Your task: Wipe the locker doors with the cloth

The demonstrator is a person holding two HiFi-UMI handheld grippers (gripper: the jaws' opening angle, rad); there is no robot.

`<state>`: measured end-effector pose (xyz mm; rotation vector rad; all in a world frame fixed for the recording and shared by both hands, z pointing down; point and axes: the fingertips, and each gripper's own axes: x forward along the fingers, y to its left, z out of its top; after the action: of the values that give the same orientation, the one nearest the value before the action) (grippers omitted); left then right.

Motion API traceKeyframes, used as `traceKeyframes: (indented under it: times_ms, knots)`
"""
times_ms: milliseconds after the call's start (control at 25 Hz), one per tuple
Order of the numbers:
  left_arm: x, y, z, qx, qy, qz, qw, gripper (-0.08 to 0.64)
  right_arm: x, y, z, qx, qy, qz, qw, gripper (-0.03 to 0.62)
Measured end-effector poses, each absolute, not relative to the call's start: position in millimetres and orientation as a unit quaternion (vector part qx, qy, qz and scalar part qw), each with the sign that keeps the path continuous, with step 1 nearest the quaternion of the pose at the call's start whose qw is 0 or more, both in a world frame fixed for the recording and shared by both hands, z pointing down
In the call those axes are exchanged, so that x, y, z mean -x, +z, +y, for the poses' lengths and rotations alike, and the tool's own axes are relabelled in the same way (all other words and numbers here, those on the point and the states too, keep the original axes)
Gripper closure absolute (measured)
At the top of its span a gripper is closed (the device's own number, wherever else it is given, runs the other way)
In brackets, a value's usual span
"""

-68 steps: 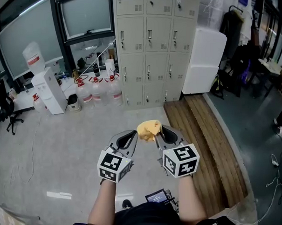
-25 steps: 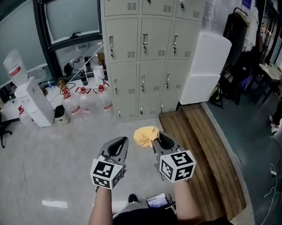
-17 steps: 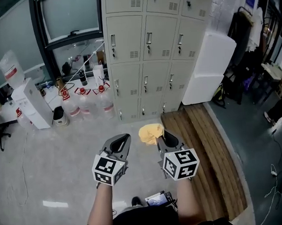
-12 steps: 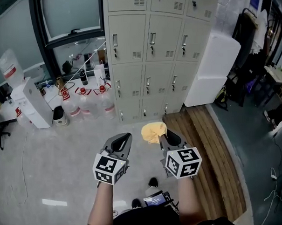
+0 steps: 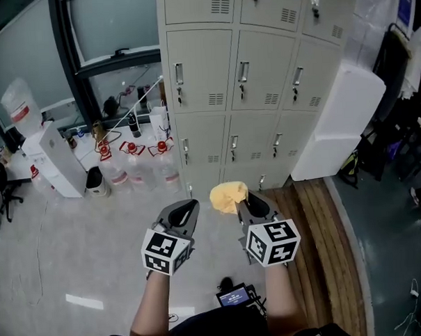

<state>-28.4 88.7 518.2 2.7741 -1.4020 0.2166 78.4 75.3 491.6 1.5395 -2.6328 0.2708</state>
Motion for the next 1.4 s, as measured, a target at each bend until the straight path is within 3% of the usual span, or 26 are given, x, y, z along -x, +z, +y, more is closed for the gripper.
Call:
traceKeyframes:
  times_ms: [400,1400]
  knots:
    - [-11,512,-22,-0.885,0.079,-0.458,0.007,0.538,-116,484,-43,-0.493,0.098,-0.864,0.025,0.525]
    - [105,509,-251,-0.917,0.073,-0.392,0.007,0.538,20,479,-253,-0.537,0.09,-0.838,0.03,0.525]
